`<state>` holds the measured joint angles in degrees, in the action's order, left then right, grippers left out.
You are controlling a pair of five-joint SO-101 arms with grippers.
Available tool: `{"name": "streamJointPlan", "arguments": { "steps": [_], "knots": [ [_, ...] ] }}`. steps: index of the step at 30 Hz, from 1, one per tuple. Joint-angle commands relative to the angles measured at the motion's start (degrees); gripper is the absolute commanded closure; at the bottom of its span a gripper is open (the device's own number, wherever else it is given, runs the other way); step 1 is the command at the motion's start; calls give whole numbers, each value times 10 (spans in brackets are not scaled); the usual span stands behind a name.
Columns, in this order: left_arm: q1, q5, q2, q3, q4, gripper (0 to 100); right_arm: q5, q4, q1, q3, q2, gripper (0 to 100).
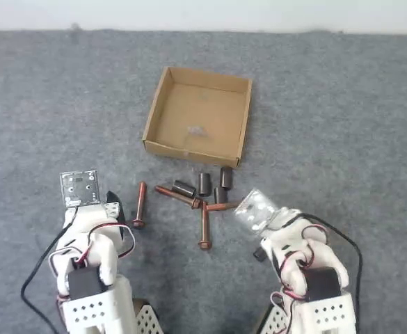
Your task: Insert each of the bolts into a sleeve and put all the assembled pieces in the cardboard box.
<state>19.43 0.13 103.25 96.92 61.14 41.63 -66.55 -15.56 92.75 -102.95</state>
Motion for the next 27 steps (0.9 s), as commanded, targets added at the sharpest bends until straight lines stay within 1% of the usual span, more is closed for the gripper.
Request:
{"name": "streamJointPlan", "arguments": {
  "steps": [1, 5, 10, 12, 17, 22, 27],
  "knots": [
    [4, -6, 11, -17, -1, 899, 28, -15, -51, -49, -3, 977],
    [4, -6, 11, -17, -1, 899, 35, -9, -60, -78, 73, 861],
    [4, -6, 11, -17, -1, 899, 55, -18, -64, -176, 218, 874],
    [4, -6, 11, -16, -1, 899, 62, -36, -65, -219, 276, 868],
    [4, -7, 11, -16, -1, 899, 186, -130, -85, -301, 411, 845],
    [4, -7, 11, -16, -1, 899, 292, -177, -87, -320, 499, 846],
    [4, -7, 11, -16, -1, 899, 320, -175, -87, -320, 550, 843]
  ]
}}
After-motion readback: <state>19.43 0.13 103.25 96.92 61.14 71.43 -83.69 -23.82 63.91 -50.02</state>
